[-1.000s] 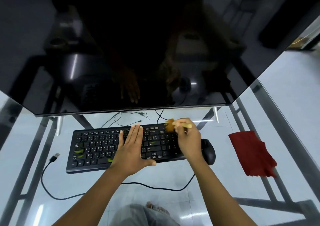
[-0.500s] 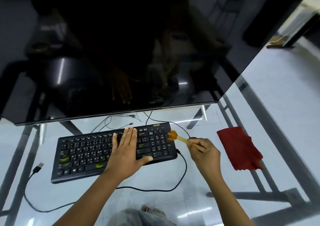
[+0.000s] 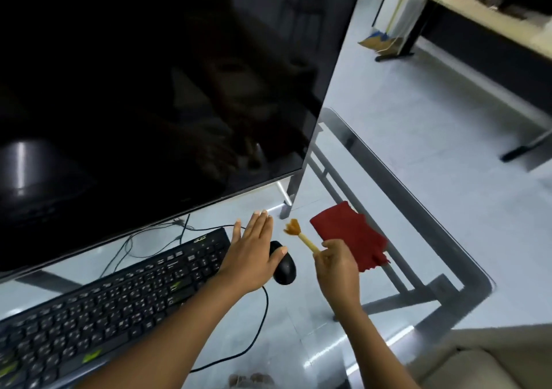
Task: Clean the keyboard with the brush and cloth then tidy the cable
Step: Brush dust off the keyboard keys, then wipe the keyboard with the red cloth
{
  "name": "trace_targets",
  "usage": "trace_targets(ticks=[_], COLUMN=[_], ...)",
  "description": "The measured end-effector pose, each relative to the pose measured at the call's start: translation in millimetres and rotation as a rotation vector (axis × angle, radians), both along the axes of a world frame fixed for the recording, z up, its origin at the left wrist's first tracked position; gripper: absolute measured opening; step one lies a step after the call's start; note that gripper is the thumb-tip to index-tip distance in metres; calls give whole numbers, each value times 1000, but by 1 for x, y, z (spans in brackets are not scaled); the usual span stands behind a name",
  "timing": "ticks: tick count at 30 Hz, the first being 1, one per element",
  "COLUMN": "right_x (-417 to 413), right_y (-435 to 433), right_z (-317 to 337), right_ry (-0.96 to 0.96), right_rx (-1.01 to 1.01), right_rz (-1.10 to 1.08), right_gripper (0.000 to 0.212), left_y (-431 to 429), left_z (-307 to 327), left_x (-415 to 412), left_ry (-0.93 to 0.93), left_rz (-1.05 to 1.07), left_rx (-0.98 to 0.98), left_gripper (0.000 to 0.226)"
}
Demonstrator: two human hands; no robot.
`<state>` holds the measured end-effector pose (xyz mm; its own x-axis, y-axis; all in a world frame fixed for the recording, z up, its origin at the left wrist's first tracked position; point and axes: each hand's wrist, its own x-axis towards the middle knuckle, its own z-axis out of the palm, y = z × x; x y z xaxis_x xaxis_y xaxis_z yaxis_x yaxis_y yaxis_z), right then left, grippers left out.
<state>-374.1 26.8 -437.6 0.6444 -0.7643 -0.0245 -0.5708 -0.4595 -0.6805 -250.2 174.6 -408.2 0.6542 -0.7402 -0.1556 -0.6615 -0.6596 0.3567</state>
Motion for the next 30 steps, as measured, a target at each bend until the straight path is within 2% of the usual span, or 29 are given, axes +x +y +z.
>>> trace_targets(ticks=[4, 8, 12, 14, 17, 21, 25, 27, 30], right_x=[-1, 12, 25, 27, 30, 40, 63, 74, 86], right_y=[-7, -33, -61, -62, -67, -69, -21, 17, 75], right_z=[-9, 0, 1, -6, -6, 3, 36, 50, 46], right_ry=[153, 124, 445, 496, 355, 209, -24, -139, -174], right_rx=[-110, -289, -312, -388, -391, -199, -147, -136, -293], right_rz=[112, 129, 103, 126, 110, 139, 186, 290, 535], right_gripper=[28, 28, 51, 51, 41, 32, 33, 32, 34], left_y=[-10, -8, 4, 16, 39, 87, 144, 169, 202], left_z=[-11, -21, -23, -23, -24, -23, -27, -28, -26], left_x=[-2, -4, -4, -3, -6, -13, -16, -17, -18], left_ry=[-27, -38, -38, -29, -22, -47, -37, -36, -41], left_rz=[-40, -55, -37, -12, 40, 161, 324, 382, 454], left_rx=[48, 53, 36, 28, 17, 3, 1, 6, 9], left_gripper=[78, 91, 89, 85, 82, 82, 85, 91, 105])
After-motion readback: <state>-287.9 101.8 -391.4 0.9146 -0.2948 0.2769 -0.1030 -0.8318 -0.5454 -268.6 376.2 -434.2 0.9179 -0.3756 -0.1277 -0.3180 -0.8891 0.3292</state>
